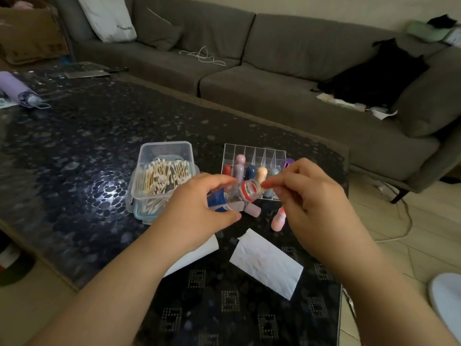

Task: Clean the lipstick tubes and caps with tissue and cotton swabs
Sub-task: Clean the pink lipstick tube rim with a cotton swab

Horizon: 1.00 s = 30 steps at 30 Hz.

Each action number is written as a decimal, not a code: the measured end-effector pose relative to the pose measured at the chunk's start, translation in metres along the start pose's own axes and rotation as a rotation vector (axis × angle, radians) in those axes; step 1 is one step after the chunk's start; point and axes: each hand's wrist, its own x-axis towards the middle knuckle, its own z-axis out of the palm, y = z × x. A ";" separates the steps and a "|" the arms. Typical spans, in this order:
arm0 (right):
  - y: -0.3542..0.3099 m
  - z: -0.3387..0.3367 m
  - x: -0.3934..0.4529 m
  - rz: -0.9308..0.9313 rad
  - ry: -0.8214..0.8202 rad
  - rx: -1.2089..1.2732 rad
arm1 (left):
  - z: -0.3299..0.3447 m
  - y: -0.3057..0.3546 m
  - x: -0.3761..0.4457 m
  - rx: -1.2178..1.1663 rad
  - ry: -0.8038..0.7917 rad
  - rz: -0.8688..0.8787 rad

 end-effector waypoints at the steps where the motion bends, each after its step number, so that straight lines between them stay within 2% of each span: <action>1: 0.001 -0.001 0.000 0.004 -0.044 0.001 | 0.001 0.000 0.000 0.022 0.004 0.014; 9: 0.006 -0.008 0.001 0.056 -0.124 0.009 | 0.005 0.005 -0.001 0.211 0.000 0.106; 14: 0.013 0.000 0.001 -0.046 -0.086 -0.046 | 0.009 0.007 0.000 0.244 -0.002 0.131; 20: 0.014 0.006 0.002 -0.059 -0.098 -0.040 | 0.011 0.008 0.001 0.306 0.005 0.137; 26: 0.012 0.007 0.002 -0.048 -0.115 -0.038 | 0.012 0.008 0.000 0.301 0.013 0.138; 30: 0.010 0.002 0.003 -0.040 -0.051 -0.030 | 0.011 0.009 0.001 0.238 0.027 0.114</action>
